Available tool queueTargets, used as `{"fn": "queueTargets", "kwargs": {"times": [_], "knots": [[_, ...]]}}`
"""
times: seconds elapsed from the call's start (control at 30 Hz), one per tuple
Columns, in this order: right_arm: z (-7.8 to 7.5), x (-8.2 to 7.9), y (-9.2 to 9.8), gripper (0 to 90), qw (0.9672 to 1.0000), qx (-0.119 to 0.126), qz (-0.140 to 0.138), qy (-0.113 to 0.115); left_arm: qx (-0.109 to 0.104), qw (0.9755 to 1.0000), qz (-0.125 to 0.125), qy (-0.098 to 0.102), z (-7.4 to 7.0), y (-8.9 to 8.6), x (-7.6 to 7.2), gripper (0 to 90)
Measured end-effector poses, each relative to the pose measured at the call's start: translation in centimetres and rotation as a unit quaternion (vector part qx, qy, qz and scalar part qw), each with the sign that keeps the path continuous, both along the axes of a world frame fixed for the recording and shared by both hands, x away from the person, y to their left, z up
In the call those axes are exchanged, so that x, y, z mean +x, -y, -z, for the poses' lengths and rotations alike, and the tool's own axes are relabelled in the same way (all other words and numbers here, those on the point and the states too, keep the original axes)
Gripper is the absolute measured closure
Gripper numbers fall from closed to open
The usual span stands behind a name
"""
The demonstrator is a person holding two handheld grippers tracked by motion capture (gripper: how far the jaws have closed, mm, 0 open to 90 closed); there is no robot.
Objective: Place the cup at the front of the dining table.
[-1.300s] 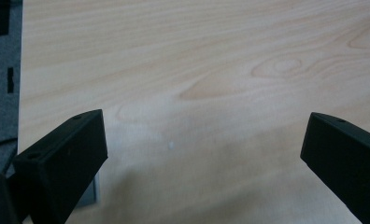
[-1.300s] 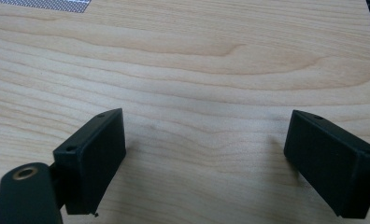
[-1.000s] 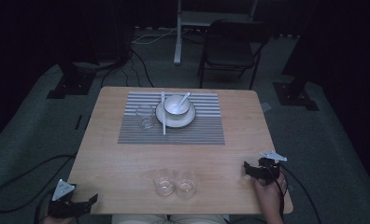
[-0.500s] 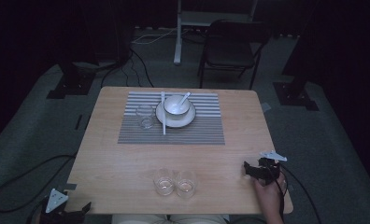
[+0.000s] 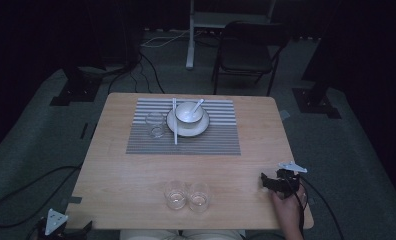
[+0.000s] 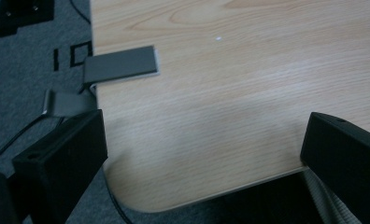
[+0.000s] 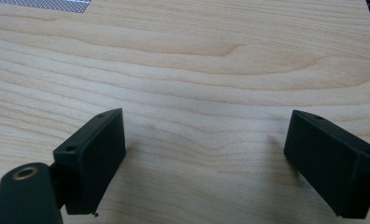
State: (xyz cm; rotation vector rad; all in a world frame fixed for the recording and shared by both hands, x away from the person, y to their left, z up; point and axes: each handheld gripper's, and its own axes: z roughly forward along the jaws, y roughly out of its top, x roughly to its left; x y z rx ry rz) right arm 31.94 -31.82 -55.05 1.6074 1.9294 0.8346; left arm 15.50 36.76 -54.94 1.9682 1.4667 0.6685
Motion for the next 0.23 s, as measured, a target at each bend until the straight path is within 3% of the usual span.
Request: {"fn": "queueTargets", "kwargs": {"times": [0.17, 0.23], "knots": [[0.0, 0.0, 0.0, 12.0, 1.0, 0.0, 0.0, 0.0, -0.015, 0.9999, -0.001, 0.003, -0.01, -0.19, -0.03, 0.7], [0.0, 0.0, 0.0, 12.0, 1.0, 0.0, 0.0, 0.0, -0.008, 1.0, 0.001, 0.001, -0.05, -0.03, 0.01, 0.7]]}}
